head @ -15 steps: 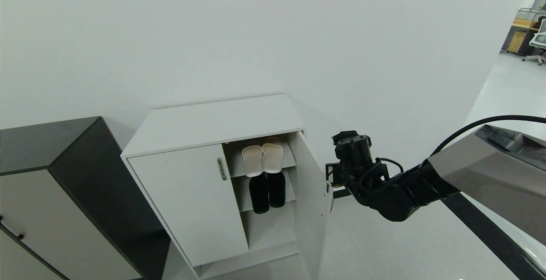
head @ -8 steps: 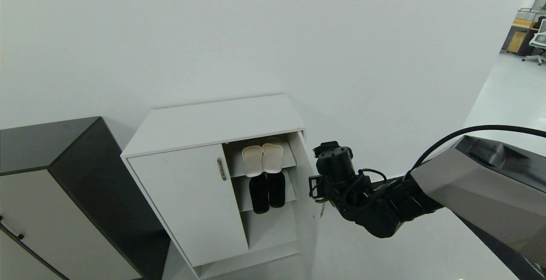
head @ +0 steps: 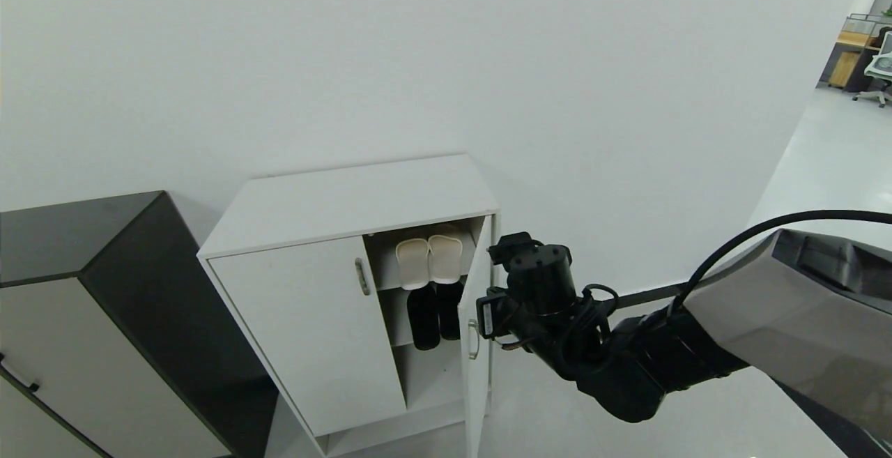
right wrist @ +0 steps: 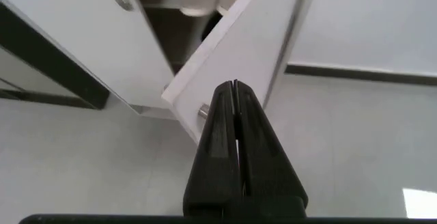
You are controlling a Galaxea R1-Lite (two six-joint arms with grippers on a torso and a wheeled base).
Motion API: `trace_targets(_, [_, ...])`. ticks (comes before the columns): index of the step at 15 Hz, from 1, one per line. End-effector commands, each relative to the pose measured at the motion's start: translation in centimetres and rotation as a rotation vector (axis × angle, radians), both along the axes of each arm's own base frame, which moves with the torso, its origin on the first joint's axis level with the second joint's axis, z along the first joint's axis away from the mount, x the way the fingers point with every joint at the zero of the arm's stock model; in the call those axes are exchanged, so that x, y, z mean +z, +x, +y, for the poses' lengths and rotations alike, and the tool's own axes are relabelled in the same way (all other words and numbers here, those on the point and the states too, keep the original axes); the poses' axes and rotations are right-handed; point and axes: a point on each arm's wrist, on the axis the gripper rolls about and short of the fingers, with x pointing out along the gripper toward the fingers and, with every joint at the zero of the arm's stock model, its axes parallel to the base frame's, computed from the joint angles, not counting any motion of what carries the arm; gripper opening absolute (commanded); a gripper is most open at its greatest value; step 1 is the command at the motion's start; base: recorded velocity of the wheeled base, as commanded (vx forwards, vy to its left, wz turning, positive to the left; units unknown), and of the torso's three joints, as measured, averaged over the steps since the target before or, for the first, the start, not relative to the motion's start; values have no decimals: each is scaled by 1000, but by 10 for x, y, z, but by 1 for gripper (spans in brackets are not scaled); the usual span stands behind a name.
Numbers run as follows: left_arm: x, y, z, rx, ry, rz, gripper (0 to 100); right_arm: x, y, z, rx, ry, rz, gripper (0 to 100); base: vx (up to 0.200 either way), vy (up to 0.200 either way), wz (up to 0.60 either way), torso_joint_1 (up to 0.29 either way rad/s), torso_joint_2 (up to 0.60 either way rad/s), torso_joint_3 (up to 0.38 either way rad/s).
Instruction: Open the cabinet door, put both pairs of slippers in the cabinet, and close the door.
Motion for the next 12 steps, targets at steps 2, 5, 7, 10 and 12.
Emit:
trace_targets(2, [0, 0, 0, 0, 3, -1, 0, 4, -2, -10, 34, -7, -36, 0, 0, 0, 0, 0, 0, 0])
trace_targets(5, [0, 0, 0, -1, 3, -1, 0, -1, -5, -13, 41, -32, -28, 0, 0, 0, 0, 0, 0, 0])
trace_targets(7, [0, 0, 0, -1, 3, 1, 0, -4, -8, -13, 56, -65, -31, 0, 0, 0, 300, -1, 4, -1])
trace_targets(10, [0, 0, 0, -1, 3, 1, 0, -8, -9, -13, 59, -70, -24, 0, 0, 0, 600, 1, -1, 4])
trace_targets(12, [0, 0, 0, -1, 3, 1, 0, -9, -10, -14, 85, -48, -36, 0, 0, 0, 300, 4, 4, 1])
